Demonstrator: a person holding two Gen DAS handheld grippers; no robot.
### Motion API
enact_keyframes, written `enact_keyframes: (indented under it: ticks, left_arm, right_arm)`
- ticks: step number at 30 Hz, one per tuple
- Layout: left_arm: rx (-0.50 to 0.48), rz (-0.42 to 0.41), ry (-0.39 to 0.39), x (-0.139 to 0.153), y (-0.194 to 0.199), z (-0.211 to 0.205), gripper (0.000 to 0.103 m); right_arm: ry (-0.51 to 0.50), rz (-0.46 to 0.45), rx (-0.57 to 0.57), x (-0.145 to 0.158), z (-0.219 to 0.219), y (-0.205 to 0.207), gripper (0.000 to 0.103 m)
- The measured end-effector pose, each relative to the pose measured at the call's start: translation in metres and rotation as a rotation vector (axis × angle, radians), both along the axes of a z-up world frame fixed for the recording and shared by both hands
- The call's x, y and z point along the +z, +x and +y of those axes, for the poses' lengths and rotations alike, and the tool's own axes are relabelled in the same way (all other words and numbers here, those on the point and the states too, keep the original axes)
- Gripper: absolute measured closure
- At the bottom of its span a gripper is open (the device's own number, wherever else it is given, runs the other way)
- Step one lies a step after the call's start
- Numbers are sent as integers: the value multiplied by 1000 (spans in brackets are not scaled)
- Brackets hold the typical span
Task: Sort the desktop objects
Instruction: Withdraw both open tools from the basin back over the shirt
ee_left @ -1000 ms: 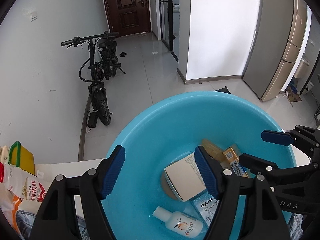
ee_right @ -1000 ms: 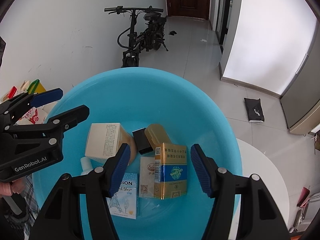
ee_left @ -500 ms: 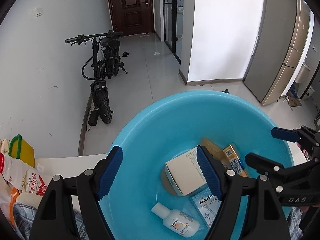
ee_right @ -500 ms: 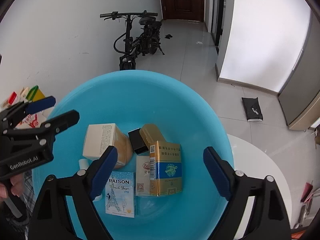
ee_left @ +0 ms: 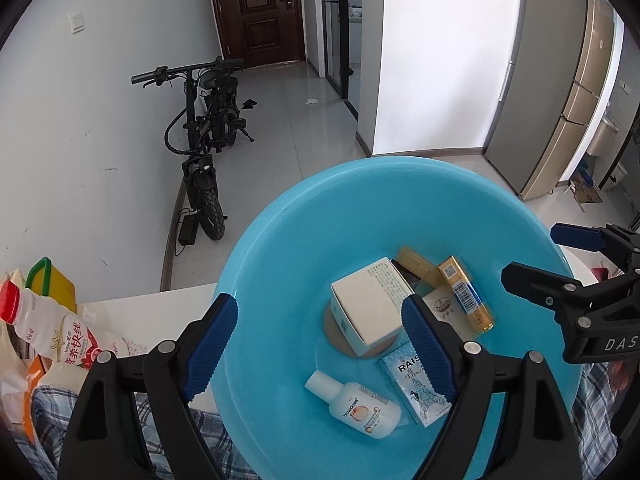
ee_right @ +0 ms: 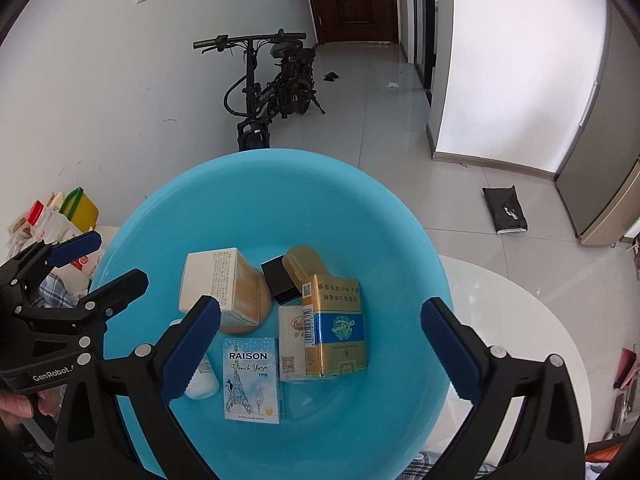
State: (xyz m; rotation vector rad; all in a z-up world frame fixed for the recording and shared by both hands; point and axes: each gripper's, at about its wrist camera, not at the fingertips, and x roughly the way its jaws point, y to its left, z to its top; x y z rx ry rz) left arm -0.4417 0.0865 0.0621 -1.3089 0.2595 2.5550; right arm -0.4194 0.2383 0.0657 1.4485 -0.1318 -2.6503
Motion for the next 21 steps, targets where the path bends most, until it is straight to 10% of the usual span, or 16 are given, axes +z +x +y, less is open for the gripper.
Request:
enact_keyframes:
  ticks: [21]
  left_arm:
    - [27, 60, 24, 51, 33, -31, 17]
  right_arm:
    - [-17, 47, 3, 42, -11, 31, 3]
